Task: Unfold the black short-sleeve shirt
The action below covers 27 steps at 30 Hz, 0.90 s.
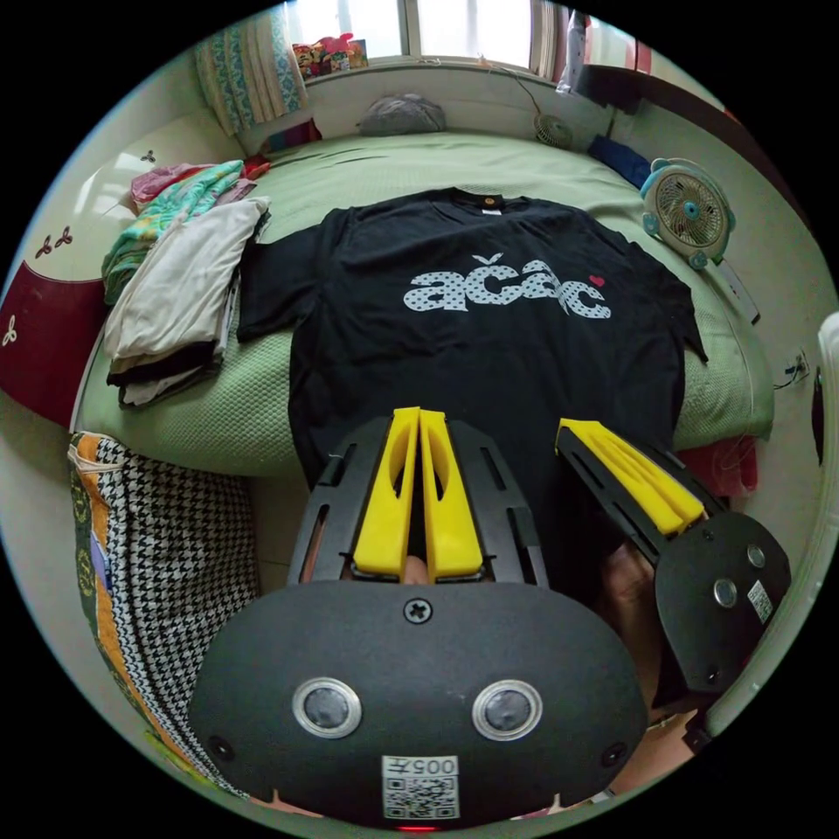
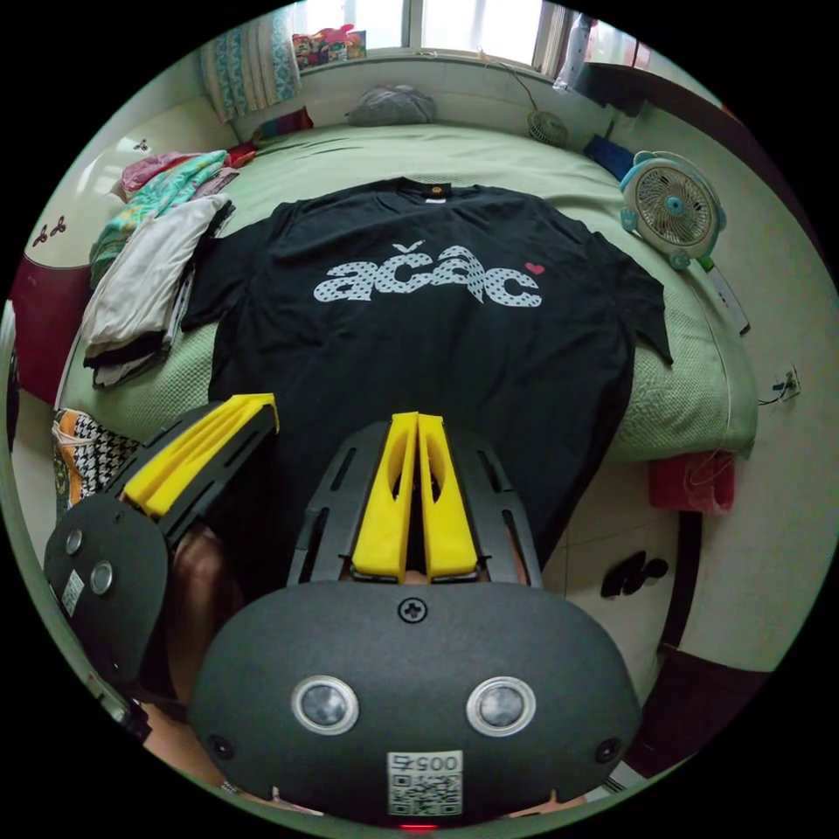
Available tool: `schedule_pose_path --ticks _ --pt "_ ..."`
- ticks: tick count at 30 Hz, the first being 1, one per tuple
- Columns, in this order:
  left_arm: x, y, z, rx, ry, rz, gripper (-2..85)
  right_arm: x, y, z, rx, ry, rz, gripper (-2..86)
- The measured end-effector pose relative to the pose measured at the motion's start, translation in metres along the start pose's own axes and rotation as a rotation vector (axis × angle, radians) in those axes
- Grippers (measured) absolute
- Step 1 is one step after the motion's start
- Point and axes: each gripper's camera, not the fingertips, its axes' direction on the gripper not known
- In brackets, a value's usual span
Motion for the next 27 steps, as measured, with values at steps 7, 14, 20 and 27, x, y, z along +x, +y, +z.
schedule_pose_path --ticks 7,14,20,27 --pt "0.008 0.004 -0.001 0.000 -0.004 0.004 -0.7 -0.005 0.004 0.001 -0.003 0.015 -0.006 -0.9" --pt "0.013 0.005 0.000 -0.004 -0.001 0.000 -0.7 -0.006 0.005 0.002 -0.010 0.006 -0.006 -0.9" --pt "0.016 0.004 0.002 -0.012 0.006 0.000 -0.7 -0.004 0.005 0.003 -0.013 0.000 -0.005 -1.0" --pt "0.019 0.002 0.007 -0.026 0.014 0.001 -0.7 -0.002 0.004 0.006 -0.018 -0.004 -0.006 -1.0"
